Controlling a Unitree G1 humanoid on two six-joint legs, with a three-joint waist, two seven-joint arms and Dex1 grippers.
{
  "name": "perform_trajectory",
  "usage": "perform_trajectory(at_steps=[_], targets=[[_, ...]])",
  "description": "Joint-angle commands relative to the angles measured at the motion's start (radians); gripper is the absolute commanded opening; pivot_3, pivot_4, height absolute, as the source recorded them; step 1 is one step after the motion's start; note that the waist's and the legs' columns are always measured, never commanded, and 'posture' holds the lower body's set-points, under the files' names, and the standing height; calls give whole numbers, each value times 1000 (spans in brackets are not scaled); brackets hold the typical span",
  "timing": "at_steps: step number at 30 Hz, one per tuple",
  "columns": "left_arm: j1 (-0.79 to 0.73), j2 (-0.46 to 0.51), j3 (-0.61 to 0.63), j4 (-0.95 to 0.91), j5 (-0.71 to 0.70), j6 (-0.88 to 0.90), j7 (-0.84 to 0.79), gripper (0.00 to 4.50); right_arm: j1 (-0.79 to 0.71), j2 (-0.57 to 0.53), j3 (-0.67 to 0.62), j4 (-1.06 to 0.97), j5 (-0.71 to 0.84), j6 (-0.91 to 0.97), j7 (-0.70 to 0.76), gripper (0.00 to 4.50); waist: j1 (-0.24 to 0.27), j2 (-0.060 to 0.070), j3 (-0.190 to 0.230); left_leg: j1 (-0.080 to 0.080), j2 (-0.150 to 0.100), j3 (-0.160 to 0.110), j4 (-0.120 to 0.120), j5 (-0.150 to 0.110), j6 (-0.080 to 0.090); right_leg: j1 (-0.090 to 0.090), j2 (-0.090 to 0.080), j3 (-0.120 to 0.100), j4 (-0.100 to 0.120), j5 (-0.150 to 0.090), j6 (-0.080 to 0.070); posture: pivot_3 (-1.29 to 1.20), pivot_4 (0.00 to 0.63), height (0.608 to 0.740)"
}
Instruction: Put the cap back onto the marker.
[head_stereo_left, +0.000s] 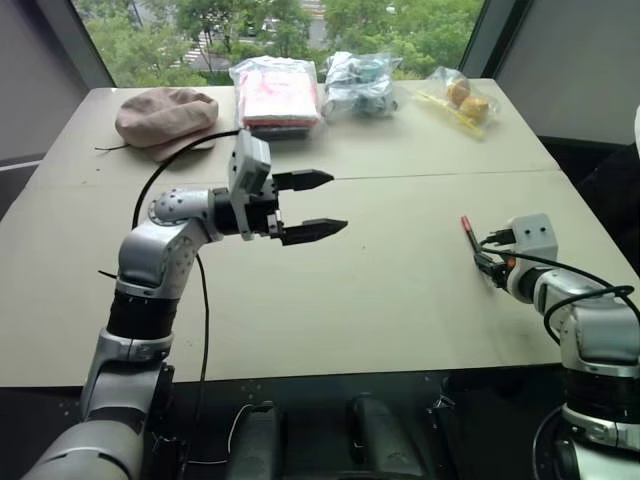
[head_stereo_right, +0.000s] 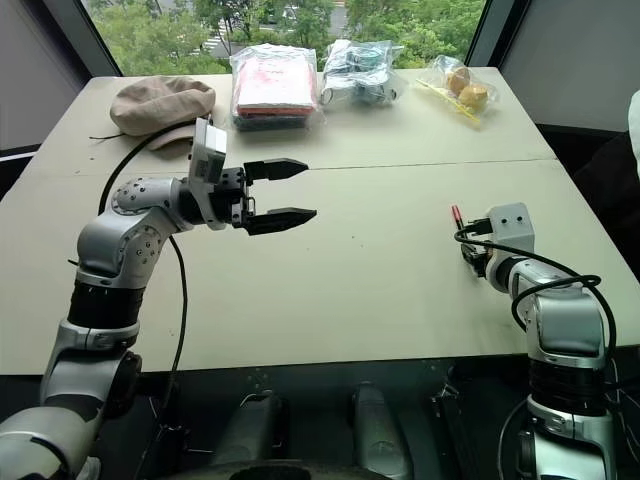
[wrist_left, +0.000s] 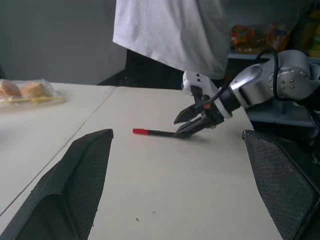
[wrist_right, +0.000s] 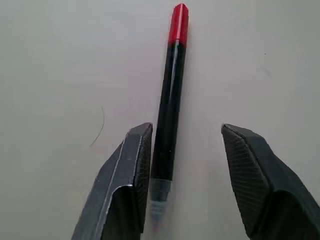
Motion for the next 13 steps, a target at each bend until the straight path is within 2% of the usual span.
perform_trajectory(at_steps=[1,7,13], targets=[[0,9,-5,-37,-19,5,-1,4363,0,-27,-31,-75,25,10,7,4435,1,0,0,0,0,0,0,0,0,0,0,0,0,0,0,0,150,740],[2,16,-13,-21,-17,13,-17,4363,-10,-96,-75,-220,74,122,30,4435,2,0,0,0,0,0,0,0,0,0,0,0,0,0,0,0,150,740],[3,19,-36,16,-7,7,-49,4363,-4,-152,-182,-493,191,408,89,4435,3,0,0,0,0,0,0,0,0,0,0,0,-1,0,0,0,150,740]])
